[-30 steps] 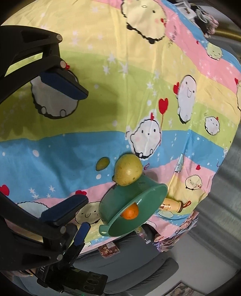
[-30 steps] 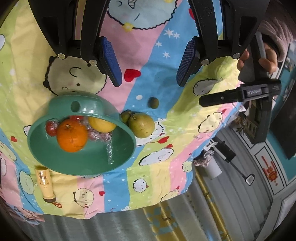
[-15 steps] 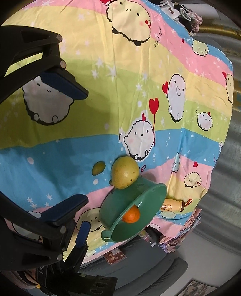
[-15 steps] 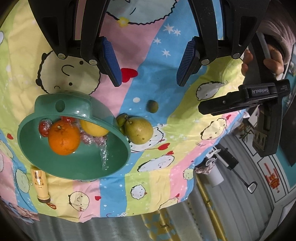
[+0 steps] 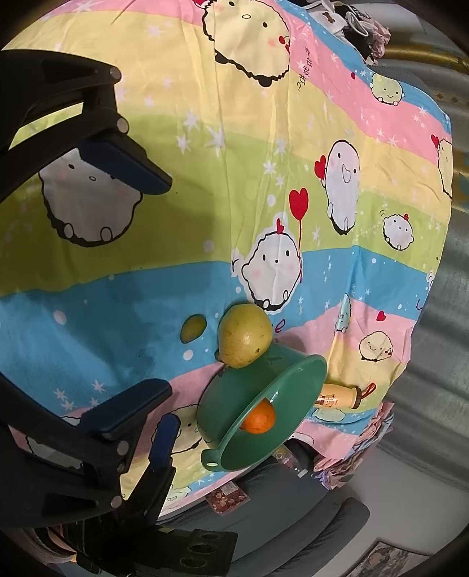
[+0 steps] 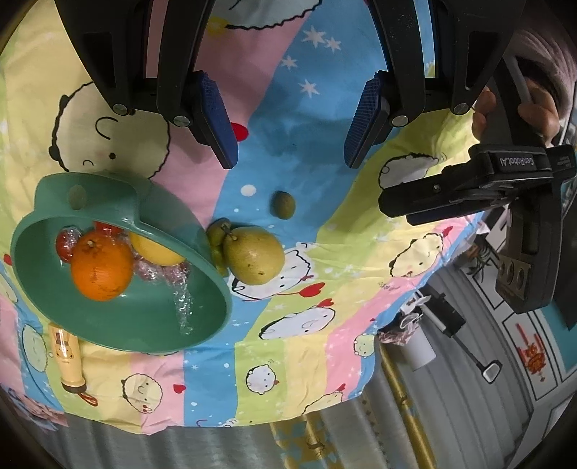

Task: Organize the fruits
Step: 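Withdraw both tools from the basin toward the green pear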

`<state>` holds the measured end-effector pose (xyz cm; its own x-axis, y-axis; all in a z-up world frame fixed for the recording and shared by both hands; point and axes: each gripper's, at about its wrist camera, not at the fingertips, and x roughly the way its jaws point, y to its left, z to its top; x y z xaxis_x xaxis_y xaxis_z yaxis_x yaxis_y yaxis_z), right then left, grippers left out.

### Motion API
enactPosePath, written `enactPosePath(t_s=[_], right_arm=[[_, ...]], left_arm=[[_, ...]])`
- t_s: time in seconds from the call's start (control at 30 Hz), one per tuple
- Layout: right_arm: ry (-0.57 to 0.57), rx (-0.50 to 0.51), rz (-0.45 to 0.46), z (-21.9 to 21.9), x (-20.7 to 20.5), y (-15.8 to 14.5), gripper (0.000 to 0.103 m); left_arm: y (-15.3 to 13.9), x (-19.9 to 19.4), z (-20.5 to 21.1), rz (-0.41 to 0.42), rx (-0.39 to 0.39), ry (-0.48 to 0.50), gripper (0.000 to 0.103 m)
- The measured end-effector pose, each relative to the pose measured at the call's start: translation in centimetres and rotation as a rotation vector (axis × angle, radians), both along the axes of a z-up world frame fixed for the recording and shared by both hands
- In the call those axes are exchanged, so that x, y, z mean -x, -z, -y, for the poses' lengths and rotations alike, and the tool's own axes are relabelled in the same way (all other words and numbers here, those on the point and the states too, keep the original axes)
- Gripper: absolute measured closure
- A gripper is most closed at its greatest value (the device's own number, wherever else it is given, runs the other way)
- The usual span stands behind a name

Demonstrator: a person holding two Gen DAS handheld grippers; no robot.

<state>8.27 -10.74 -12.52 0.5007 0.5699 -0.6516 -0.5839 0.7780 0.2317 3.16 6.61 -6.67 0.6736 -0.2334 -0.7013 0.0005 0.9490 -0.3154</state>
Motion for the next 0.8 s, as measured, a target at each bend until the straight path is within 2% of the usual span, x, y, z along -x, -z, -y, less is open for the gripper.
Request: enactPosePath(t_s=[0.3,0.53,0.8], right_arm=[[0.05,-0.022,0.01,-0.7,-0.8,0.1,0.041],[0.085,-0.04,0.034,-1.4,-1.6,-0.1,0.041],[0.118,-0.077,0.018,-1.2,-2.3,0.4,0.041]], left_arm=[[0.0,-0.2,-0.2,0.001,0.023,0.006,0.001],[0.1,-0.7,-1.0,0.008,0.081,-0.002,0.001],[-0.2,-1.1,-0.7,0.028,0.07,0.016,0.001]])
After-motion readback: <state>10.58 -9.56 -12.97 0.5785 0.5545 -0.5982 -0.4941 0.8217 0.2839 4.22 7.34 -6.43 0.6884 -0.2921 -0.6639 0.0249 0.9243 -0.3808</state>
